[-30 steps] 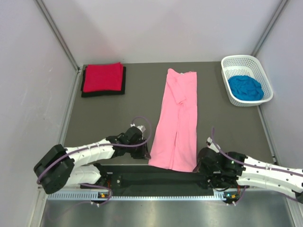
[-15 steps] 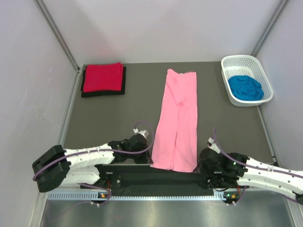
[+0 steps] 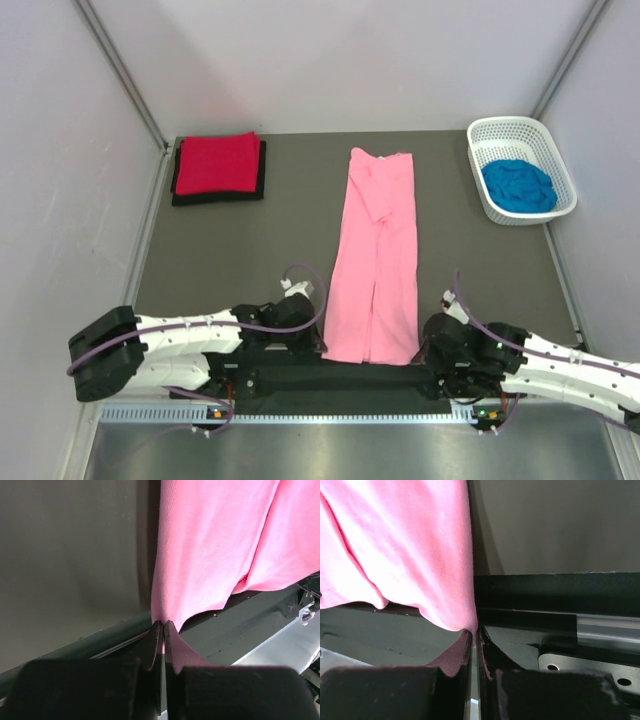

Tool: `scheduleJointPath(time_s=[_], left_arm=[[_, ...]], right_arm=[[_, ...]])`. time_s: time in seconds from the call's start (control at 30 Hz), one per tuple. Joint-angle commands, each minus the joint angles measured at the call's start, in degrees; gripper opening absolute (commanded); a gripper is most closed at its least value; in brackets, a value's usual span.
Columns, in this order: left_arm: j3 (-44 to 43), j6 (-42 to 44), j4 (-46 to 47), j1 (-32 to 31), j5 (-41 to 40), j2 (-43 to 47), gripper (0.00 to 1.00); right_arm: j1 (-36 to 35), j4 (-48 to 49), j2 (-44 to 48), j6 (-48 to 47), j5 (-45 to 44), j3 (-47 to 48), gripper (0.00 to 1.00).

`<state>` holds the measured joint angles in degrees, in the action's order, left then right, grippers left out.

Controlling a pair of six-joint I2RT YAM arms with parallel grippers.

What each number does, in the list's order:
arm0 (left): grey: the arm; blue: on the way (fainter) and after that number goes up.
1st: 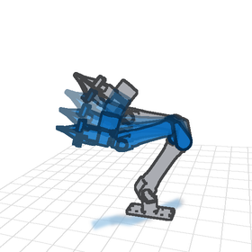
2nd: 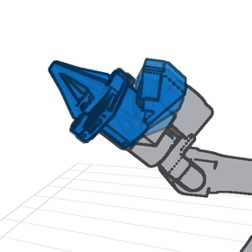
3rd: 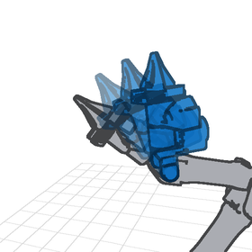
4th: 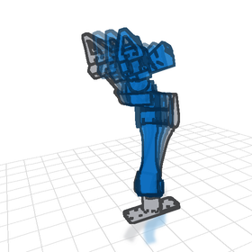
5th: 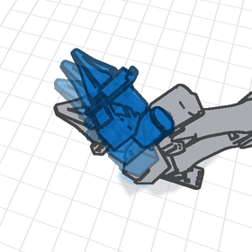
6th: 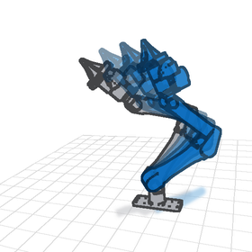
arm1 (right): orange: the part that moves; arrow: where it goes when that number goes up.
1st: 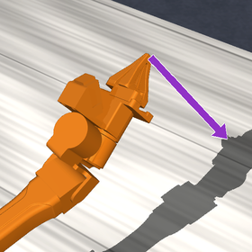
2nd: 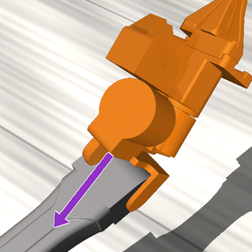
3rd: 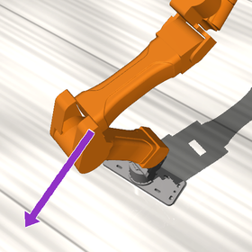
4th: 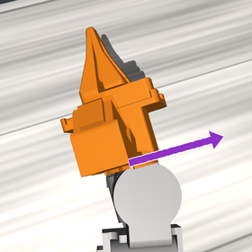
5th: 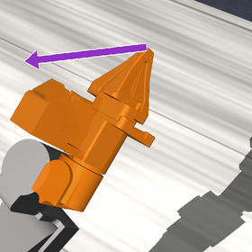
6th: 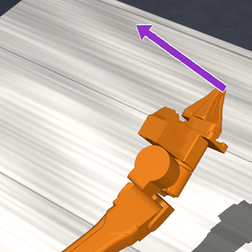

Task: Fold and stack the t-shirts
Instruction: Fold the tshirt

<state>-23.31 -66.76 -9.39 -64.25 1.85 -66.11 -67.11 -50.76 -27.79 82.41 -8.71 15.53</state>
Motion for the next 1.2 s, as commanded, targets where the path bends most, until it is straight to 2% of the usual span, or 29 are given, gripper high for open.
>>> scheduleJointPath(time_s=[0.0, 0.23, 0.47, 0.8, 0.93, 1.17], left_arm=[[-2.00, -2.14, -0.11, -0.53, -1.32, 1.33, 0.00], [-5.95, -1.80, -0.45, 0.87, -4.92, -0.07, 0.00], [-13.41, 2.95, 1.65, 11.33, 5.00, -6.48, 0.00], [-28.35, 13.58, 1.92, 23.63, 8.77, -22.54, 0.00], [-37.31, 15.69, 1.30, 28.64, 12.74, -29.42, 0.00], [-48.29, 18.59, 1.30, 32.25, 14.23, -39.78, 0.00]], right_arm=[[-1.00, -1.62, -0.15, -1.37, -2.62, 3.98, 0.00], [-1.00, -1.09, -5.25, -6.90, -8.42, 10.65, 0.00], [2.15, -1.54, -16.57, -17.62, -15.37, 19.97, 0.01], [25.77, 15.95, -29.32, -43.97, -9.05, 23.22, 0.00], [30.98, 18.85, -35.82, -49.97, -7.38, 29.63, 0.00], [40.03, 24.65, -46.19, -56.13, -0.10, 36.93, 0.00]])
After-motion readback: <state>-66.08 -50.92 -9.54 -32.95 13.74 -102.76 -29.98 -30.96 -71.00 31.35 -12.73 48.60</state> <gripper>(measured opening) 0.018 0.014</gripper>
